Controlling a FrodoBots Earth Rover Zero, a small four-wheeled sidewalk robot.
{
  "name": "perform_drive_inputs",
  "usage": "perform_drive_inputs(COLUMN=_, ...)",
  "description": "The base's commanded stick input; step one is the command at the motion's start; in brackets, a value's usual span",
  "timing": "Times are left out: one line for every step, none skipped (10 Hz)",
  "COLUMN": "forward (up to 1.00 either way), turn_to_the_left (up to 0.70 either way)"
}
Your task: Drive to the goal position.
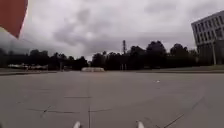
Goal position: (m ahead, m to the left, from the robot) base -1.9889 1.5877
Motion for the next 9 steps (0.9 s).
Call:
perform_drive_inputs(forward=0.00, turn_to_the_left=-1.00)
perform_drive_inputs(forward=0.00, turn_to_the_left=-1.00)
perform_drive_inputs(forward=0.00, turn_to_the_left=-1.00)
perform_drive_inputs(forward=0.00, turn_to_the_left=-1.00)
perform_drive_inputs(forward=0.00, turn_to_the_left=-1.00)
perform_drive_inputs(forward=0.00, turn_to_the_left=-1.00)
perform_drive_inputs(forward=0.00, turn_to_the_left=-1.00)
perform_drive_inputs(forward=0.00, turn_to_the_left=-1.00)
perform_drive_inputs(forward=0.00, turn_to_the_left=-1.00)
